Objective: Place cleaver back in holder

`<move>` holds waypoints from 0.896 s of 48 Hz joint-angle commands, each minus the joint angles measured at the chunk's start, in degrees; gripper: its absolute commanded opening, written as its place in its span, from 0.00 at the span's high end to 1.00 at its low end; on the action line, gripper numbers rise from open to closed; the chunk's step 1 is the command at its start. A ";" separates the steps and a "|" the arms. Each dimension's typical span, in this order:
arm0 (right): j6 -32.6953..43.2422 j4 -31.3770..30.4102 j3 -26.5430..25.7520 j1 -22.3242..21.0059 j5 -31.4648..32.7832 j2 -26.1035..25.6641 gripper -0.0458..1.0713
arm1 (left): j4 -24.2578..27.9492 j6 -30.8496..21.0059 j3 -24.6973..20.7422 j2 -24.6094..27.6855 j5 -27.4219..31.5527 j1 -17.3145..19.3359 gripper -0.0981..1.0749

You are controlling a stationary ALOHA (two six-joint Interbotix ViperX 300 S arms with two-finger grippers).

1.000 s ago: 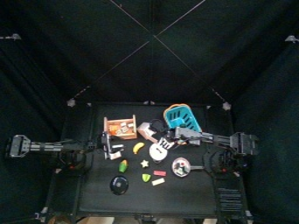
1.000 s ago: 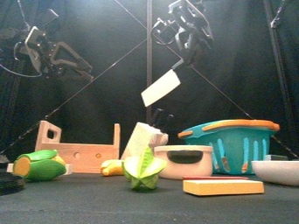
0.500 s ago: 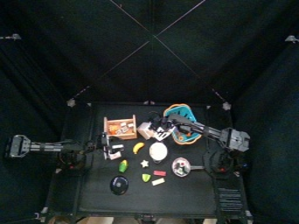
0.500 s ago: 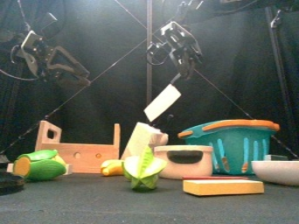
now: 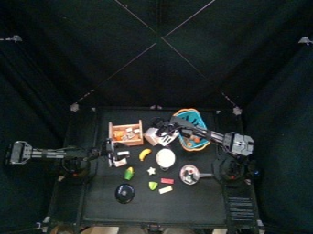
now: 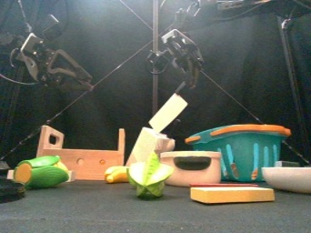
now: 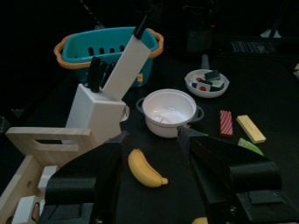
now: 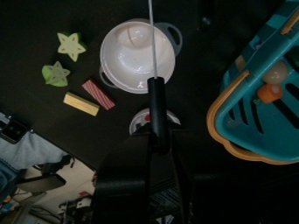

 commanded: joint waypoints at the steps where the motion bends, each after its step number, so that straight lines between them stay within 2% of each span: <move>1: -0.18 -0.09 -1.76 -0.44 0.18 -1.14 0.62 | 0.00 0.09 -0.53 0.09 -0.18 0.00 0.19; 43: -1.14 -0.09 -2.81 -0.44 0.44 0.18 0.62 | 0.00 0.00 -0.35 0.09 -0.18 0.00 0.19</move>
